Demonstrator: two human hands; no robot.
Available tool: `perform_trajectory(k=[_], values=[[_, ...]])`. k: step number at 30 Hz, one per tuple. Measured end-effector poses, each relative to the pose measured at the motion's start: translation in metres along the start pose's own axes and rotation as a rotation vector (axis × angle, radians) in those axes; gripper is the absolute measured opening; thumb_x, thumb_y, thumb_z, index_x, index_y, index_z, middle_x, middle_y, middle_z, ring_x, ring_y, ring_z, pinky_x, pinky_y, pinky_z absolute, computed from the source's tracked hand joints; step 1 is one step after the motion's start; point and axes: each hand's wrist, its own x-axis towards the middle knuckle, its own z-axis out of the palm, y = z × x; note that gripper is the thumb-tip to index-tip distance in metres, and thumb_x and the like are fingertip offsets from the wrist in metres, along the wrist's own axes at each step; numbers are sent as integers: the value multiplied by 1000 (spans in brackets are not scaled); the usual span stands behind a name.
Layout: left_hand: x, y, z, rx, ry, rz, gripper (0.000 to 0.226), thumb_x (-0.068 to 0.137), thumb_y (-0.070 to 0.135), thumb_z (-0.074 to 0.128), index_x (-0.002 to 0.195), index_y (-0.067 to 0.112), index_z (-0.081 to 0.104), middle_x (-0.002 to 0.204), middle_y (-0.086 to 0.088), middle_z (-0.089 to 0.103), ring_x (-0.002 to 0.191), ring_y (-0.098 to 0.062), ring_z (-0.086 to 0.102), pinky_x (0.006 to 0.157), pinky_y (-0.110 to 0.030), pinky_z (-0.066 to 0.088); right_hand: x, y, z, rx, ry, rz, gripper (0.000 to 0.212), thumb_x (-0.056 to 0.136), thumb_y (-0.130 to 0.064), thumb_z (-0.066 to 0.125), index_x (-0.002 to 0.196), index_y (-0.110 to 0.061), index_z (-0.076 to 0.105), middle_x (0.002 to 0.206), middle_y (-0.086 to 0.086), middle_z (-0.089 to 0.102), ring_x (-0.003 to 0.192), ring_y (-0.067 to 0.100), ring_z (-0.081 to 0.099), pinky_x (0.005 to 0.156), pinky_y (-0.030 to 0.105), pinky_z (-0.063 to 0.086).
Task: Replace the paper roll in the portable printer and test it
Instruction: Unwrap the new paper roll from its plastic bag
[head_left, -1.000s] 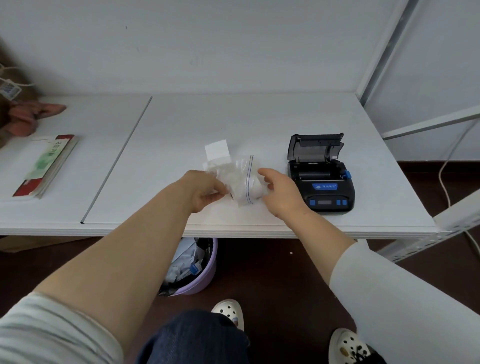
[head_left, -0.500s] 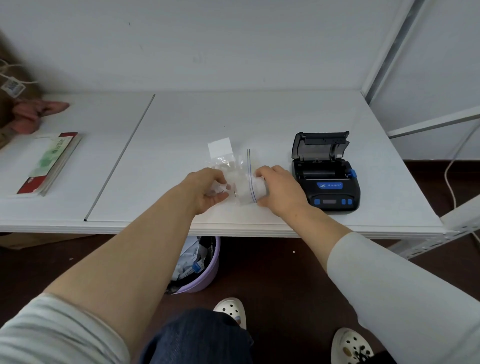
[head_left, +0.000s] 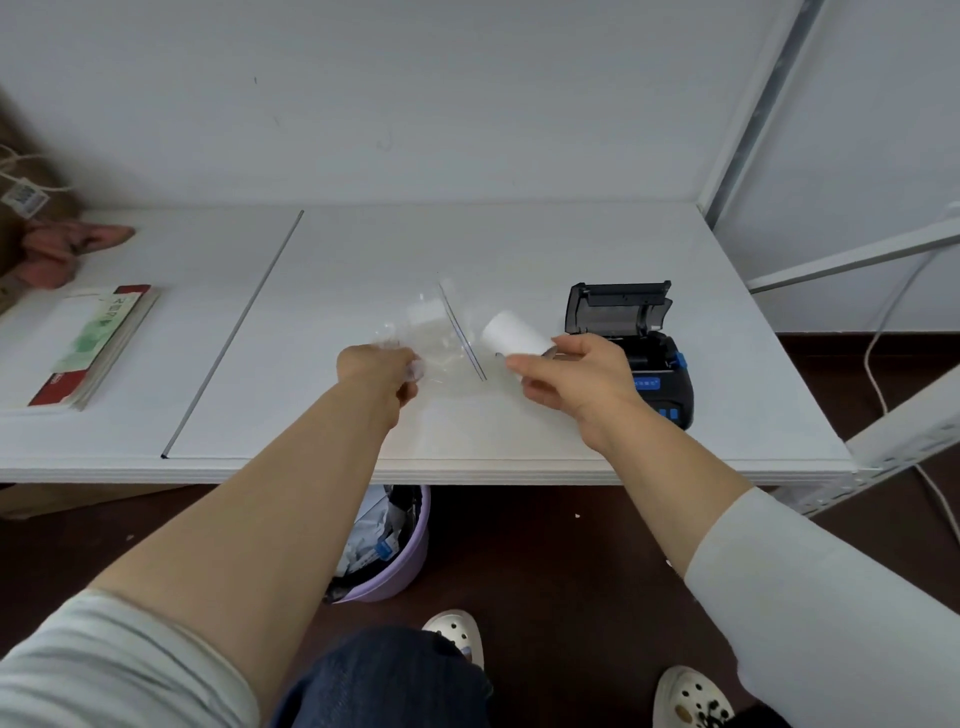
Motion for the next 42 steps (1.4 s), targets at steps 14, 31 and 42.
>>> perform_trajectory(k=[14, 31, 42], values=[[-4, -1, 9, 428, 343, 160, 69, 82, 30, 54, 144, 13, 28, 148, -10, 21, 129, -30, 33, 102, -42, 39, -6, 0, -10, 360, -141, 242, 21, 76, -21, 75, 85, -7, 63, 83, 14, 69, 78, 27, 70, 68, 28, 61], [-46, -6, 35, 130, -455, 74, 20, 84, 26, 68, 88, 8, 62, 80, -9, 61, 71, -21, 64, 71, -30, 60, -9, -15, -12, -170, -135, 60, 31, 86, -40, 61, 91, -9, 64, 82, 9, 65, 59, 18, 60, 46, 24, 47], [-38, -12, 31, 104, -401, 67, 18, 82, 19, 70, 88, 5, 61, 85, -12, 65, 76, -24, 68, 76, -33, 60, 0, -16, -10, -888, -113, -639, 29, 79, -14, 71, 107, -10, 69, 99, 4, 61, 80, 11, 53, 75, 21, 42]])
